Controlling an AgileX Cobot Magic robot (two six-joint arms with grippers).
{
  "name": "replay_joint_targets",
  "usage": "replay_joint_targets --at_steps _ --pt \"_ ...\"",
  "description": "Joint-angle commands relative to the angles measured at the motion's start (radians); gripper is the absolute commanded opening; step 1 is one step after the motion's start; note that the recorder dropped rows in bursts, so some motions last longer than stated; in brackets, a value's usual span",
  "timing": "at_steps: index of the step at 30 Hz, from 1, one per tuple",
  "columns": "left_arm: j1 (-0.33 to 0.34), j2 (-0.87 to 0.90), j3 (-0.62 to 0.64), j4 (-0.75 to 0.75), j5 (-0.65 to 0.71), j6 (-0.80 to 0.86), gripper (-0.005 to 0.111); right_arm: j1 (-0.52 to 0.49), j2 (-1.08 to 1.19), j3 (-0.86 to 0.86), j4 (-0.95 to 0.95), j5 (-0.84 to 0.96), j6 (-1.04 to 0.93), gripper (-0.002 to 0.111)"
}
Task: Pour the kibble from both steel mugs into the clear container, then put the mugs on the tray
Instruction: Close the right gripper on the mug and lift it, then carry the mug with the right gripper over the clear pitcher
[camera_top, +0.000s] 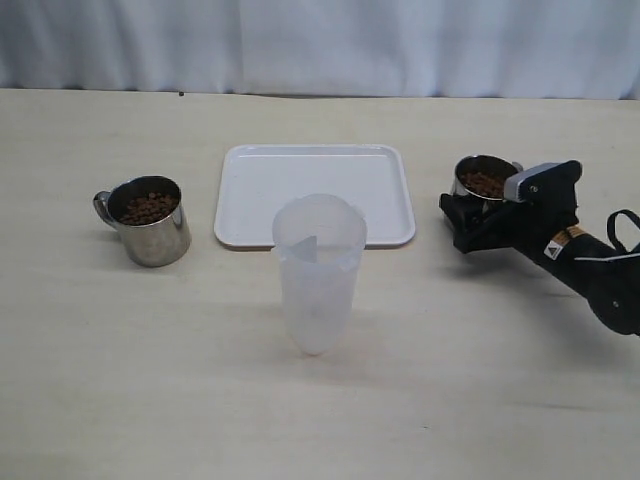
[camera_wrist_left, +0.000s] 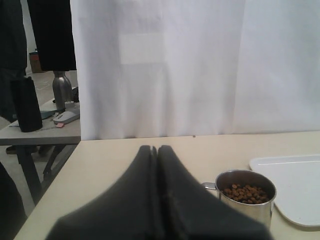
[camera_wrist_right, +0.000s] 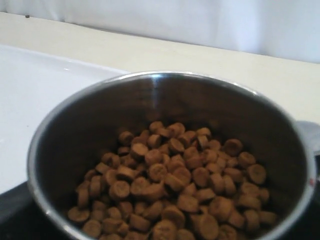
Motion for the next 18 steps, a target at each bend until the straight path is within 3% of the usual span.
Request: replay_joint_targets --at_steps 1,3,6,9,13,17,18 --pt "-0.006 -0.002 0.002 0.004 -0.014 -0.005 0.0 0.002 -0.112 0.06 0.004 -0.013 -0.033 0.005" --pt "-0.006 -0.002 0.002 0.004 -0.014 -0.005 0.0 0.002 -0.227 0.106 0.004 0.054 -0.044 0.005" --pt "-0.006 -0.002 0.002 0.004 -0.014 -0.005 0.0 0.024 -0.377 0.121 0.044 0.3 0.034 0.005" --pt "-0.006 -0.002 0.002 0.004 -0.014 -0.005 0.0 0.097 -0.515 0.121 0.195 0.535 0.05 0.005" --pt "-0.006 -0.002 0.002 0.004 -0.014 -0.005 0.0 0.236 -0.638 0.121 0.572 0.729 -0.242 0.005" --pt "-0.006 -0.002 0.002 0.004 -0.014 -0.005 0.0 0.32 -0.668 0.121 0.846 0.761 -0.569 0.005" --pt "-0.006 -0.002 0.002 0.004 -0.014 -0.005 0.0 0.352 -0.672 0.121 0.988 0.732 -0.659 0.005"
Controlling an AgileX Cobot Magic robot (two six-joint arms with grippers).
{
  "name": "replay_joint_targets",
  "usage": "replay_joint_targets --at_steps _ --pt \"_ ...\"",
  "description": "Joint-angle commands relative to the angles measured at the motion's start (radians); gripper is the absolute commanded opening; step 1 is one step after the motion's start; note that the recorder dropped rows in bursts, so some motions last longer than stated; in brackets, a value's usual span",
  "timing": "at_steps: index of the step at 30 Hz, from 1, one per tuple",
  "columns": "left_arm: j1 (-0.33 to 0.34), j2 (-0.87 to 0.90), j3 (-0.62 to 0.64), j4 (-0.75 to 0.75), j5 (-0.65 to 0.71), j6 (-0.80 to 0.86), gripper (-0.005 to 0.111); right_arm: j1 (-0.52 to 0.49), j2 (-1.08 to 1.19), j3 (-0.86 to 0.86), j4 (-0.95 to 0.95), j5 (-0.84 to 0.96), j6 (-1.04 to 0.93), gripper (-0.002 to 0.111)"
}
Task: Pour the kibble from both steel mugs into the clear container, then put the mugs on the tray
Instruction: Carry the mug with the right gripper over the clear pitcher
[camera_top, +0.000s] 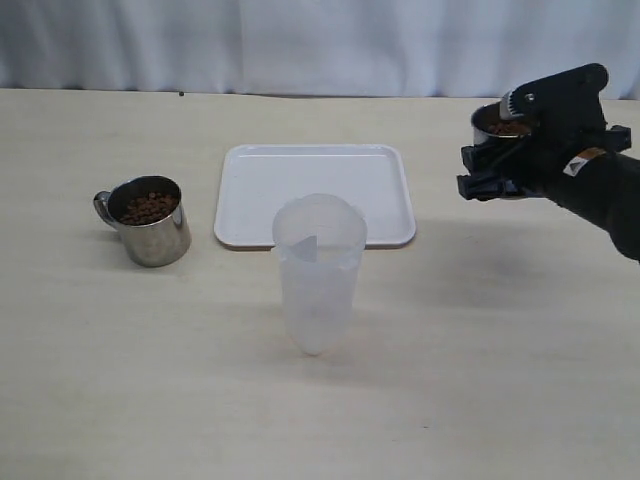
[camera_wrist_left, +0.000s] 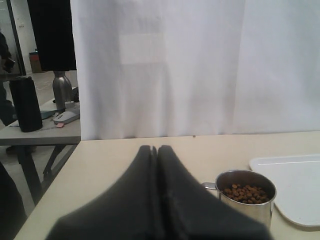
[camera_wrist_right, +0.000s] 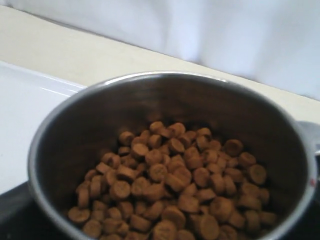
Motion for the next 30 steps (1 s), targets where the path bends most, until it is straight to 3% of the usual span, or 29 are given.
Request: replay_joint_targets --at_steps 1,4,7,10,12,13,17,20,21,25,30 --pt "-0.006 -0.002 0.002 0.004 -0.014 -0.005 0.0 0.085 -0.032 0.004 0.372 -0.041 -0.3 0.005" --pt "-0.006 -0.002 0.002 0.004 -0.014 -0.005 0.0 0.087 -0.032 0.004 0.21 -0.047 -0.103 0.005" --pt "-0.006 -0.002 0.002 0.004 -0.014 -0.005 0.0 0.05 -0.032 0.005 -0.175 -0.063 0.26 0.005" --pt "-0.006 -0.002 0.002 0.004 -0.014 -0.005 0.0 -0.118 -0.032 0.005 -0.819 -0.226 0.907 0.005" --pt "-0.006 -0.002 0.002 0.004 -0.014 -0.005 0.0 -0.23 -0.029 0.005 -1.14 -0.453 1.127 0.005" --pt "-0.006 -0.002 0.002 0.004 -0.014 -0.005 0.0 -0.265 -0.029 0.005 -1.201 -0.512 1.17 0.005" --pt "-0.006 -0.002 0.002 0.004 -0.014 -0.005 0.0 -0.191 -0.074 -0.018 -1.221 -0.177 1.175 0.005" --pt "-0.006 -0.002 0.002 0.004 -0.014 -0.005 0.0 0.012 -0.112 -0.079 -1.221 0.279 1.147 0.005" --pt "-0.006 -0.002 0.002 0.004 -0.014 -0.005 0.0 0.06 -0.115 -0.092 -1.221 0.338 1.134 0.005" --pt "-0.006 -0.002 0.002 0.004 -0.014 -0.005 0.0 0.189 -0.115 -0.126 -1.221 0.437 1.106 0.005" --pt "-0.006 -0.002 0.002 0.004 -0.014 -0.005 0.0 0.256 -0.115 -0.137 -1.221 0.471 1.034 0.005"
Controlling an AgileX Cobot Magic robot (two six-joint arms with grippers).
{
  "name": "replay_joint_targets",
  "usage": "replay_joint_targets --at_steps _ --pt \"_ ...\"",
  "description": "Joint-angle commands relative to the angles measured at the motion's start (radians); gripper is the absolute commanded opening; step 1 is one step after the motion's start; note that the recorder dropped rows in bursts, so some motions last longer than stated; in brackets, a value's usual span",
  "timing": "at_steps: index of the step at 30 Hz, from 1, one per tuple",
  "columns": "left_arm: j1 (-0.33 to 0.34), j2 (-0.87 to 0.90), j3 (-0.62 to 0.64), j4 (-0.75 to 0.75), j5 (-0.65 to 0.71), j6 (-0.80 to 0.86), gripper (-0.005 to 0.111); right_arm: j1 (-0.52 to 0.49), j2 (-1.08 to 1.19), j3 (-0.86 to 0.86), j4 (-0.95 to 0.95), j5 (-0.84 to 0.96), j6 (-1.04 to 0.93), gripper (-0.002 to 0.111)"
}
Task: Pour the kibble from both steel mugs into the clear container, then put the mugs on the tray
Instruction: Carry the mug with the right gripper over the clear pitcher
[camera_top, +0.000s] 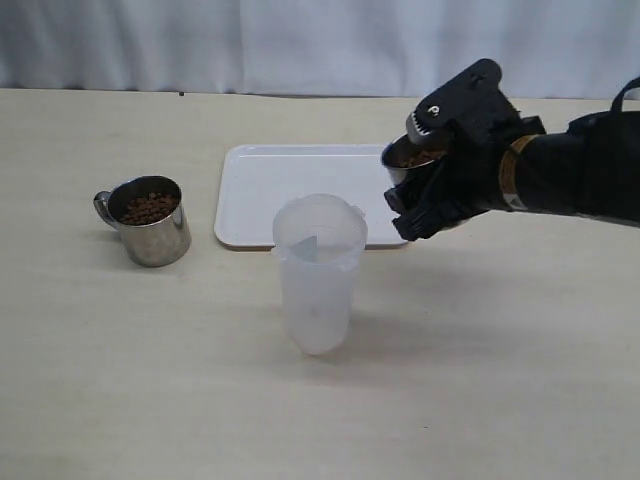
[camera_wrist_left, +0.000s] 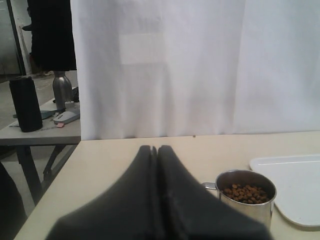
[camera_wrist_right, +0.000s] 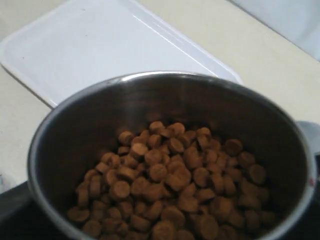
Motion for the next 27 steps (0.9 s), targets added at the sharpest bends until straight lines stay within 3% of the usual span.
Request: replay_joint_targets --at_steps 1,13,27 --pt "-0.006 -0.002 0.002 0.004 -0.014 -0.004 0.0 0.039 -0.016 -0.015 0.006 0.016 -0.059 0.005" --pt "-0.006 -0.002 0.002 0.004 -0.014 -0.004 0.0 0.043 -0.164 -0.004 0.004 -0.044 -0.138 0.005" --pt "-0.006 -0.002 0.002 0.004 -0.014 -0.004 0.0 0.26 -0.218 0.025 -0.022 0.117 -0.332 0.005"
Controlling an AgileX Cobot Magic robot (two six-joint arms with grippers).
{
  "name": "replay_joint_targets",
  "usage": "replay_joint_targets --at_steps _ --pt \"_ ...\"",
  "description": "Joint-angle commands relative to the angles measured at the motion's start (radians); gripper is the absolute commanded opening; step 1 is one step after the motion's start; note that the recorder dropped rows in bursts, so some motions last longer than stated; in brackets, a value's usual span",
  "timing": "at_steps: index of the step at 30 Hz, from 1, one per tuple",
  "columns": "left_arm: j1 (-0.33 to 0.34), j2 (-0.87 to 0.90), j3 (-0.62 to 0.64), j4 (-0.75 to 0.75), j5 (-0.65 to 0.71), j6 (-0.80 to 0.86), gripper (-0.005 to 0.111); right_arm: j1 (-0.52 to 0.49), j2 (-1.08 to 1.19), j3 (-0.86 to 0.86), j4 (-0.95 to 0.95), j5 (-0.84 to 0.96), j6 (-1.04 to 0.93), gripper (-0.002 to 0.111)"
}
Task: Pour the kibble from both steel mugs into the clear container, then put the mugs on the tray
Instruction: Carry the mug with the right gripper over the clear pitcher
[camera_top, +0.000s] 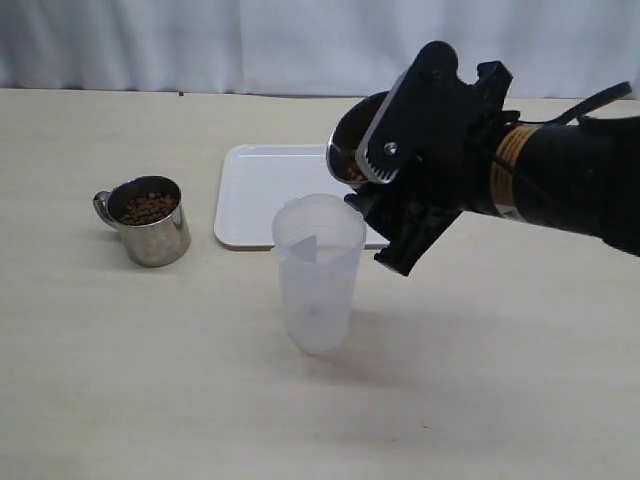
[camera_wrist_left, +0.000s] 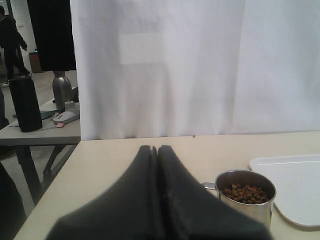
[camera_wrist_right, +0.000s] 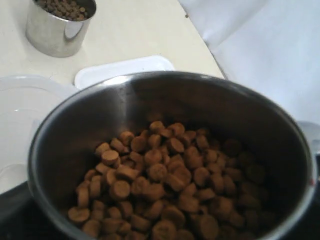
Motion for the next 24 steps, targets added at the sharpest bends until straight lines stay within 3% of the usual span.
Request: replay_joint_targets --at_steps 1,15,24 --pt "-0.006 -0.002 0.002 0.004 -0.014 -0.004 0.0 0.036 -0.013 0.0 -0.031 0.041 -0.028 0.005" --pt "-0.006 -0.002 0.002 0.004 -0.014 -0.004 0.0 0.036 -0.013 -0.003 -0.317 0.042 -0.028 0.005" --pt "-0.006 -0.002 0.002 0.004 -0.014 -0.004 0.0 0.036 -0.013 -0.02 -0.34 0.042 -0.028 0.005"
